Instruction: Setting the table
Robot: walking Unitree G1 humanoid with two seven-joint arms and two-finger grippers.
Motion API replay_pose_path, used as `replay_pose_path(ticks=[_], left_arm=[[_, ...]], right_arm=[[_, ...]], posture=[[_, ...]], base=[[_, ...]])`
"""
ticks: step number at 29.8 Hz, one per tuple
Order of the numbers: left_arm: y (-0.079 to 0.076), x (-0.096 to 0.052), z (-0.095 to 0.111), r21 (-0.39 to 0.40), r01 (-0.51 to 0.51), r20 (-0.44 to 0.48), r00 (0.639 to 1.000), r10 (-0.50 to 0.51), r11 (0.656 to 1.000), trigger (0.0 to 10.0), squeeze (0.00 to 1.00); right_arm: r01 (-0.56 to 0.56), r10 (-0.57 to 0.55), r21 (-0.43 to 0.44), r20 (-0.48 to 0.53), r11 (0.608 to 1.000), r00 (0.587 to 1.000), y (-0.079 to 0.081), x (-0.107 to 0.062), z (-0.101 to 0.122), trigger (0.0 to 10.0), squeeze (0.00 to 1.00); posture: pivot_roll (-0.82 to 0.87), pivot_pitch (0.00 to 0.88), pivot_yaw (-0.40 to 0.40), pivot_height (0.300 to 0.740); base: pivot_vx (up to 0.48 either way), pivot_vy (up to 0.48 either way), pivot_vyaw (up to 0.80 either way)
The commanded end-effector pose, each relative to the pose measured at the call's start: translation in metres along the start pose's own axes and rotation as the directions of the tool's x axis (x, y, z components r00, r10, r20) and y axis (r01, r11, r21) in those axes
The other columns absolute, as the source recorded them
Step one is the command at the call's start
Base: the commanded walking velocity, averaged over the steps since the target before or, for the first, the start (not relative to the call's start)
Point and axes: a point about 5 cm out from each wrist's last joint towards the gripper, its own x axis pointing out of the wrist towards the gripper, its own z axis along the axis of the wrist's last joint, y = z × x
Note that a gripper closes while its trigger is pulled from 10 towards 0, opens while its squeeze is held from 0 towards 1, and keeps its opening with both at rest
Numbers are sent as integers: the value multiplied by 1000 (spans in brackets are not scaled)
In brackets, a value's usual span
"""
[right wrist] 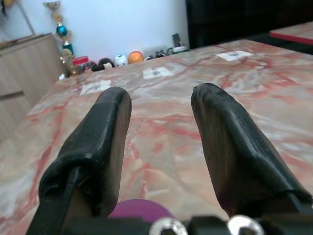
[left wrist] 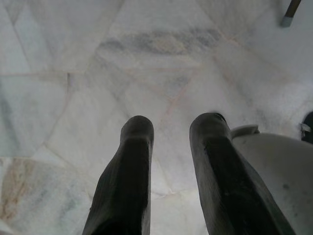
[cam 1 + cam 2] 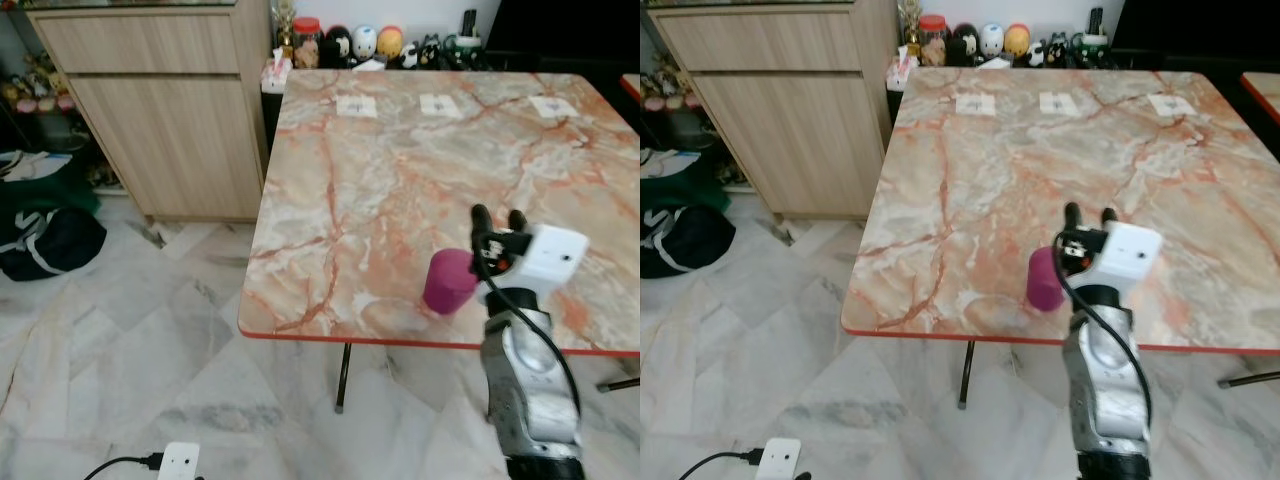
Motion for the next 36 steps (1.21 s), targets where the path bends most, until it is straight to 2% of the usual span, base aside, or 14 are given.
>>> replay_pose_path(ticks=[1,3,5,6,10,13,20,21,22,25,26,27,28,36], left_arm=[[1,-2,-6,5,2,-25,1000,-2,1000,10000,0],[1,-1,-6,7,4,-26,1000,-4,1000,10000,0],[1,-1,-6,12,9,-27,1000,-8,1000,10000,0],[1,-1,-6,13,11,-27,1000,-11,1000,10000,0],[1,-1,-5,12,13,-27,1000,-13,1000,10000,0],[0,-1,-5,9,11,-25,1000,-10,1000,10000,0],[0,-1,-6,6,6,-27,1000,-5,1000,10000,0],[0,-1,-6,7,6,-28,1000,-6,1000,10000,0],[0,-2,-6,7,7,-28,1000,-6,1000,10000,0],[0,-2,-7,3,5,-27,1000,-5,1000,10000,0],[0,-2,-7,3,5,-27,1000,-5,1000,10000,0],[0,-2,-7,4,4,-27,1000,-4,1000,10000,0],[0,-2,-7,4,4,-26,1000,-4,1000,10000,0],[0,-2,-7,3,3,-27,1000,-3,1000,10000,0]], right_arm=[[37,-37,9,-33,999,999,-7,-4,7,10000,0],[63,-65,-22,-135,998,989,-11,-10,4,10000,0],[71,-81,-46,-269,996,960,-16,-15,-5,10000,0],[75,-75,-13,-304,997,950,-18,-15,-9,10000,0],[84,-72,24,-328,996,942,-20,-11,-11,10000,0],[49,-17,78,-365,996,931,-15,-5,-13,10000,0],[29,17,110,-401,993,916,-9,0,-7,10000,0],[33,21,125,-405,992,914,-8,1,-9,10000,31],[33,24,132,-410,991,912,-7,1,-10,10000,1000],[25,38,142,-426,990,904,-5,1,-12,10000,1000],[15,47,142,-429,990,902,-4,1,-12,10000,835],[3,60,142,-435,990,898,-2,1,-12,10000,161],[0,63,142,-440,990,896,-2,1,-13,10000,0],[-10,83,154,-474,988,876,0,1,-17,10000,0]], posture=[[-29,129,-11,740],[-34,130,-10,740],[-40,130,-8,740],[-42,128,-6,740],[-41,127,-6,740],[-34,125,-10,740],[-27,128,-10,740],[-25,128,-9,740],[-22,129,-11,740],[-19,129,-12,740],[-19,130,-12,740],[-21,128,-12,740],[-21,129,-11,740],[-18,128,-13,740]], base=[[0,0,0],[0,0,0],[0,0,0],[0,0,0],[0,0,0],[0,0,0],[0,0,0],[0,0,0],[0,0,0],[0,0,0],[0,0,0],[0,0,0],[0,0,0],[0,0,0]])
